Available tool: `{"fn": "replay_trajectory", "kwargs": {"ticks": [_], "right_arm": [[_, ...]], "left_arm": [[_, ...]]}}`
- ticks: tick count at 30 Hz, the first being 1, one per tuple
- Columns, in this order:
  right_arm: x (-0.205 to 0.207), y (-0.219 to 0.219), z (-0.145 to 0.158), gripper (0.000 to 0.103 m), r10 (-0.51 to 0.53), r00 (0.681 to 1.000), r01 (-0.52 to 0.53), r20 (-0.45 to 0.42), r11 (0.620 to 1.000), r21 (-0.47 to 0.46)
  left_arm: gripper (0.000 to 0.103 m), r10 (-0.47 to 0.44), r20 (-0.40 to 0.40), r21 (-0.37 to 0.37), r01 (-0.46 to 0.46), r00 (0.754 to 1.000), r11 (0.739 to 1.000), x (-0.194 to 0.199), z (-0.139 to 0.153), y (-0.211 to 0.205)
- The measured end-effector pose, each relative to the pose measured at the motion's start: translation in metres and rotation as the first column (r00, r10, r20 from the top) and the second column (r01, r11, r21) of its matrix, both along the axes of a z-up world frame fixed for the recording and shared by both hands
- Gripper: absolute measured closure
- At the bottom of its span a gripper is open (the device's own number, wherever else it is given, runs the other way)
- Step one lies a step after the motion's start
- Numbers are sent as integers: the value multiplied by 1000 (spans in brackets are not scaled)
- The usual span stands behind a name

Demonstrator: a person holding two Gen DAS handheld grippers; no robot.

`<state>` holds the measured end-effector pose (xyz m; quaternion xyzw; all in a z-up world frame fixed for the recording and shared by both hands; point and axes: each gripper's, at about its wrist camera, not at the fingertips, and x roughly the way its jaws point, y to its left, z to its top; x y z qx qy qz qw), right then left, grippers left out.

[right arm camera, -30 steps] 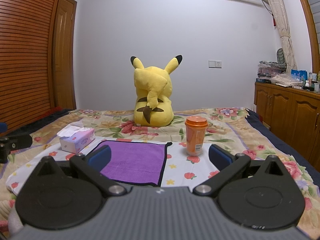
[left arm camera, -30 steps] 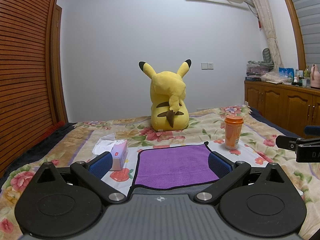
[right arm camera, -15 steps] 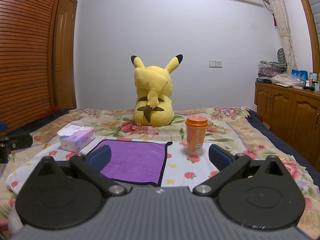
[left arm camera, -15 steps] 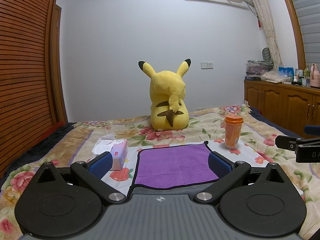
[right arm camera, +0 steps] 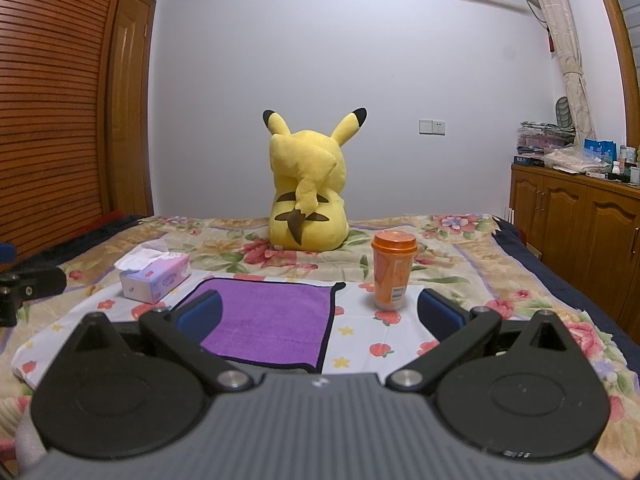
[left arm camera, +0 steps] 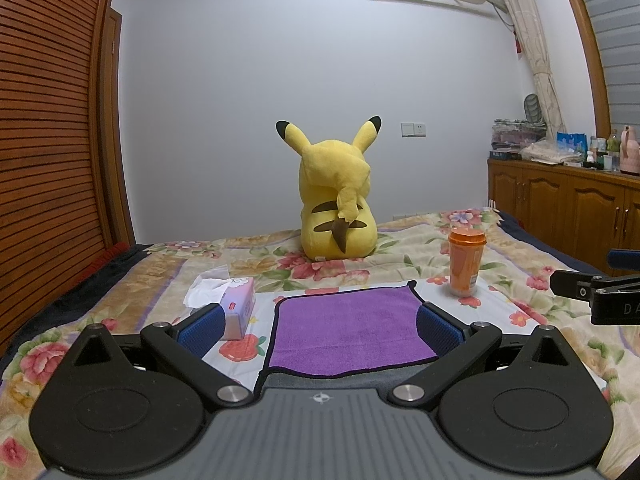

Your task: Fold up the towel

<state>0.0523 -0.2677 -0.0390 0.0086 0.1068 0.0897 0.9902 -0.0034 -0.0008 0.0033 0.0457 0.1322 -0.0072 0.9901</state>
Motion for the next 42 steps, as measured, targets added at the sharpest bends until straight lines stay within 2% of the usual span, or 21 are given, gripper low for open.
{"fn": "replay_trajectory", "kwargs": {"ticks": [21,42], "right_arm": [[11,9,-4,0,25,999,-27,-36,999,-44],[48,23,-15,0,92,989,-99,-115,993,-61]], "left_arm": [[0,3,-90,8,-2,996,1000,16,-16,-1],[0,12,-167,12,-10,986,1000,62,-27,15]]}}
